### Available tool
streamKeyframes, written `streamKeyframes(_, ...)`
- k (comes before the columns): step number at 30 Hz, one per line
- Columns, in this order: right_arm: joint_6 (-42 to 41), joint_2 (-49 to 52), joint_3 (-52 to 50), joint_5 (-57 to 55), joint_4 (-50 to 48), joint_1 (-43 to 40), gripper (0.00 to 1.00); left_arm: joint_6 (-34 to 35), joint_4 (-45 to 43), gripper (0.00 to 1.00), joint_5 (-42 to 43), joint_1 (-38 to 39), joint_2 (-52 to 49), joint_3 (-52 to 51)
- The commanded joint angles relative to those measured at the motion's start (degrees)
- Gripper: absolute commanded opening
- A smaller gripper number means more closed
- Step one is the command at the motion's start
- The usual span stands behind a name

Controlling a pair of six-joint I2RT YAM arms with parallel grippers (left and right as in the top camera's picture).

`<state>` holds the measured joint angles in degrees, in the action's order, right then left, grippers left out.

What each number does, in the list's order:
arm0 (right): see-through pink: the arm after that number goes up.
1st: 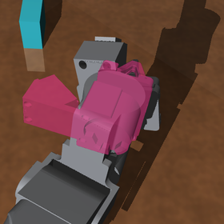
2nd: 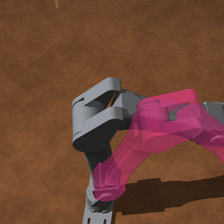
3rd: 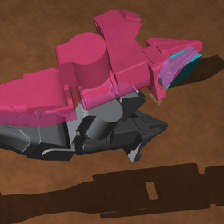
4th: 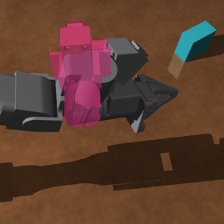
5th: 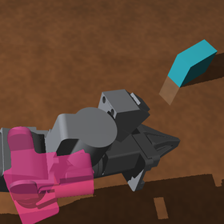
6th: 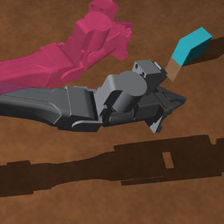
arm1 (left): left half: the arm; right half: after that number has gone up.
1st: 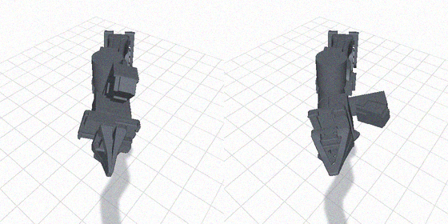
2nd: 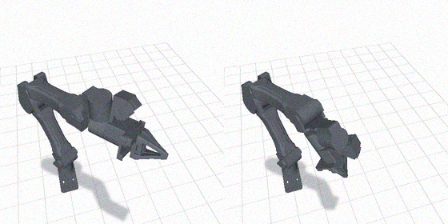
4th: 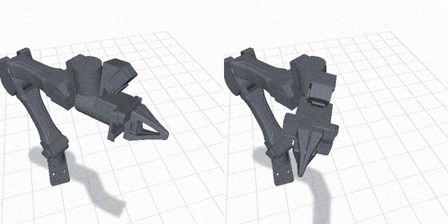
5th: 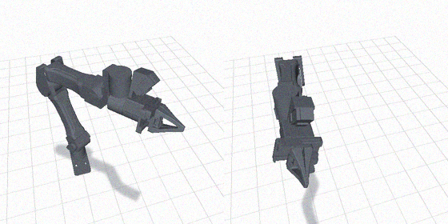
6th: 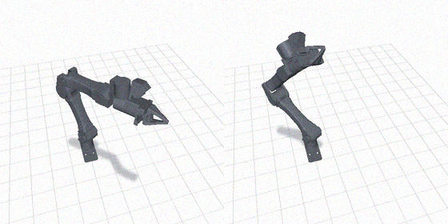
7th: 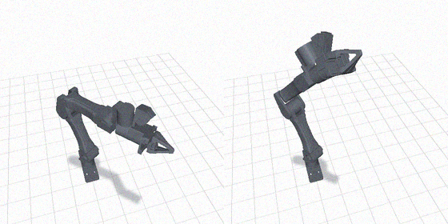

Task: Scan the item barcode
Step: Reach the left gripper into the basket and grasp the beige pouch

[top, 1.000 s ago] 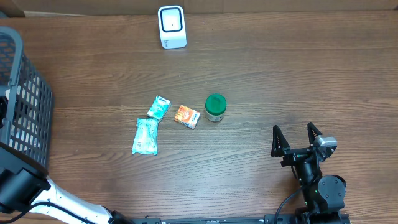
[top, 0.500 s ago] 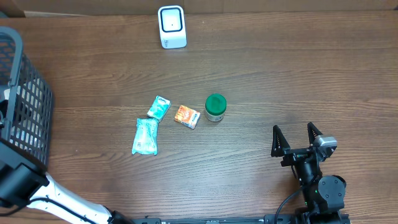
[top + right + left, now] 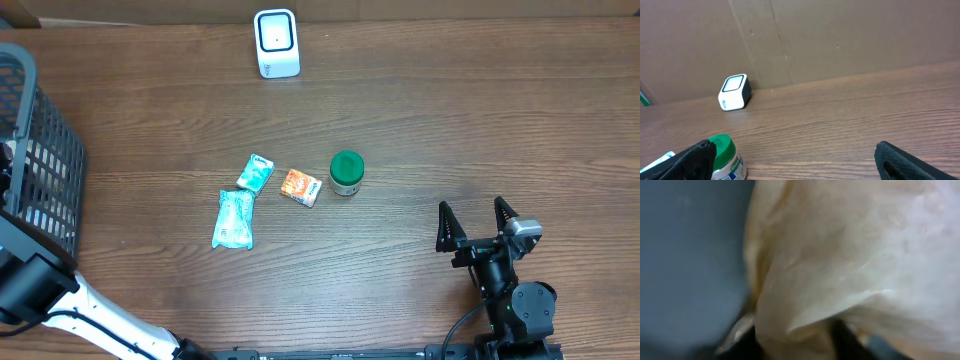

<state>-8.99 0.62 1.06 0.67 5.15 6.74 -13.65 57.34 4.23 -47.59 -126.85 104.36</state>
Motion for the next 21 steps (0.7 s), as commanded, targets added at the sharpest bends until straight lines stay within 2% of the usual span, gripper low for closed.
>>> streamKeyframes(1,-0.2,-0.5,-0.6,0.0,-0.3,-0.3,1.00,0.7,-0.2,0.22,-0.8,0.4,-2.6,-0.4)
streamKeyframes(4,-0.2,-0.5,-0.6,0.0,-0.3,-0.3,1.00,0.7,0.5,0.16,-0.9,0.4,-2.6,-0.1)
streamKeyframes(8,-0.2,-0.5,-0.6,0.0,-0.3,-0.3,1.00,2.6,2.9,0.04,-2.2,0.3,-2.6,2.4)
streamKeyframes(14,-0.2,-0.5,-0.6,0.0,-0.3,-0.3,1.00,6.6,11.6,0.04,-3.4,0.4,-2.5,13.5)
streamKeyframes(21,-0.2,-0.5,-0.6,0.0,-0.3,-0.3,1.00,14.9,23.6,0.04,-3.2,0.4,-0.9,34.5)
